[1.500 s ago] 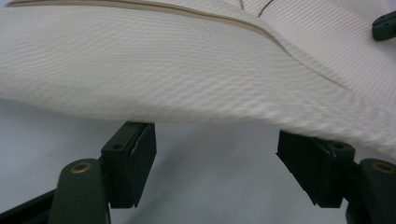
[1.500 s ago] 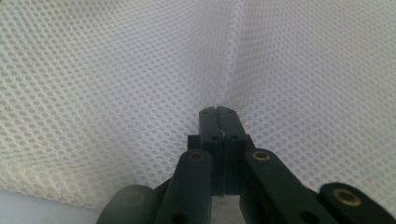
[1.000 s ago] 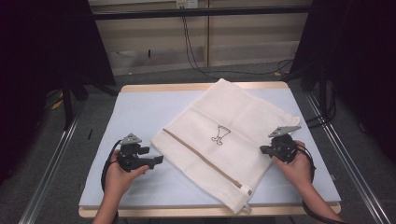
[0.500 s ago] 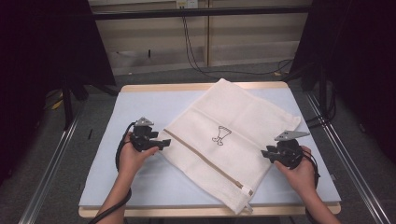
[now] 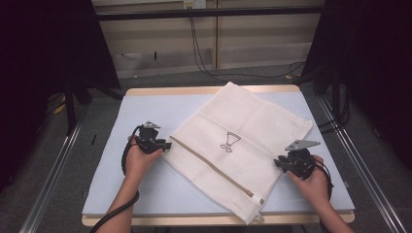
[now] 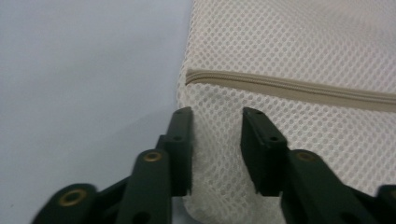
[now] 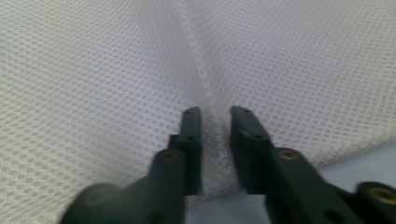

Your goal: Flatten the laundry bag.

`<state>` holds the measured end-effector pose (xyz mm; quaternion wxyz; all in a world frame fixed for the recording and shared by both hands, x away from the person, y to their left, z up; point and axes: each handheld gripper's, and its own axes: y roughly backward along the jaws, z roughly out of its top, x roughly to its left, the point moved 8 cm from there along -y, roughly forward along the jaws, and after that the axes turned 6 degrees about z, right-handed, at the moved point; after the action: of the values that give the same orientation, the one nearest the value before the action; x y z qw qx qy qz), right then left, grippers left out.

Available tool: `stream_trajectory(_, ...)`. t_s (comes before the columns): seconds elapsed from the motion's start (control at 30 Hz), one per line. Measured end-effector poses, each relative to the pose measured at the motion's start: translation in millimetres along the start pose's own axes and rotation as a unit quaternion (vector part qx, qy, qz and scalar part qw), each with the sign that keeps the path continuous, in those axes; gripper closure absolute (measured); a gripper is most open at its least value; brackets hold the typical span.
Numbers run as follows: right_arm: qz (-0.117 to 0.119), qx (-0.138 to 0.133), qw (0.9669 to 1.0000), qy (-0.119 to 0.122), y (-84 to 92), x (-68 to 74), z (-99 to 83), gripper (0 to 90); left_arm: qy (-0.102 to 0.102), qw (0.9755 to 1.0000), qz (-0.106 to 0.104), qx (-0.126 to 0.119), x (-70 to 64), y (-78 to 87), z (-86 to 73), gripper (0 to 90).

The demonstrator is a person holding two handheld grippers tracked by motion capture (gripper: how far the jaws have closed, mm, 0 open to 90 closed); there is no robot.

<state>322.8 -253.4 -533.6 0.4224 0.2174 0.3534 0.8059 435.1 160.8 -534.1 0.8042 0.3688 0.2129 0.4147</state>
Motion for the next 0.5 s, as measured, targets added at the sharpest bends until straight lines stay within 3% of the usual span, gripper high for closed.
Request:
stream_trajectory(0.03, 0.007, 0.005, 1.0, -0.001, -1.8, -0.8, 2.0, 87.3, -0.001, 1.0, -0.002, 0.004, -0.6, 1.2, -0.9, 78.6)
stream_trajectory(0.13, 0.009, 0.009, 0.9999, -0.001, -3.3, -2.2, 5.1, 90.0, 0.005, 0.9998, -0.013, 0.013, -4.6, 5.1, -3.8, 86.3)
stream_trajectory(0.33, -0.006, 0.013, 0.9998, 0.016, -8.3, -7.8, 15.1, 90.0, 0.036, 0.9984, -0.039, 0.02, -10.3, 24.6, -22.8, 87.8)
stream_trajectory(0.43, -0.007, 0.009, 0.9998, 0.014, -11.5, -12.0, 23.5, 90.0, 0.042, 0.9978, -0.046, 0.02, -12.5, 31.3, -30.2, 87.9)
stream_trajectory(0.5, -0.012, 0.01, 0.9995, 0.026, -14.7, -13.8, 30.5, 90.0, 0.04, 0.9977, -0.049, 0.022, -15.2, 37.1, -37.0, 87.9)
